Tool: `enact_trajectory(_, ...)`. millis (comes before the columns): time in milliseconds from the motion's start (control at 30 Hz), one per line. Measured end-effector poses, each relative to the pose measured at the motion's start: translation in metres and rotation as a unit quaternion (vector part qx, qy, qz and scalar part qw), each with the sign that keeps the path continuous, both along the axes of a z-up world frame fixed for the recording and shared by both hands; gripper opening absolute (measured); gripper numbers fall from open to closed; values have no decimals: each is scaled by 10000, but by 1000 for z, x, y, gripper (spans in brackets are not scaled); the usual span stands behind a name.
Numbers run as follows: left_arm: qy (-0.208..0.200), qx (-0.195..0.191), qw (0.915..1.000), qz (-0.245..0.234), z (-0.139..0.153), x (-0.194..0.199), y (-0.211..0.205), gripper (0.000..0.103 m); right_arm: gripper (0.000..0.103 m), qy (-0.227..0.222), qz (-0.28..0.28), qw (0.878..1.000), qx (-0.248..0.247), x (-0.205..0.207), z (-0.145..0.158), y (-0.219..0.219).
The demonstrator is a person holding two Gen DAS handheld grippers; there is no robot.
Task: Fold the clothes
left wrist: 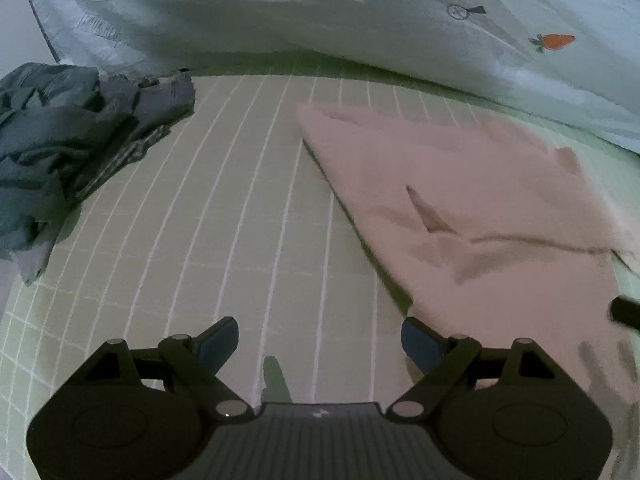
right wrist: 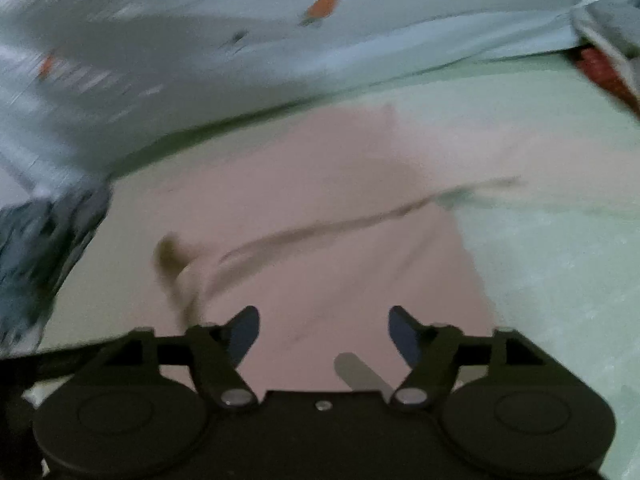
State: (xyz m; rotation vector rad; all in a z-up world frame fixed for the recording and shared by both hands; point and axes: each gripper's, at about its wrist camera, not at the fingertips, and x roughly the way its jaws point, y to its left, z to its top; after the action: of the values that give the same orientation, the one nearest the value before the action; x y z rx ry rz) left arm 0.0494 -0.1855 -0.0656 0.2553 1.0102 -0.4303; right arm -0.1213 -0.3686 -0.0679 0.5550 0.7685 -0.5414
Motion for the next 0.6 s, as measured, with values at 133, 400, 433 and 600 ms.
enact_trajectory(133, -23, 64, 9996, 259, -4, 21, -15, 89, 78, 37, -255, 9993, -286, 9, 0, -52)
enact_trajectory(400, 12, 157, 9979, 626, -18, 65, -35, 89, 71, 127, -988, 9939, -465, 29, -16, -157)
enact_trajectory(433, 20, 182, 9978, 640, -20, 70, -37, 89, 70, 178, -1008, 9936, -468, 33, -20, -164)
enact_trajectory(600, 63, 280, 9978, 594, -25, 80, -45, 89, 67, 374, -1065, 9934, -191, 49, -40, -192)
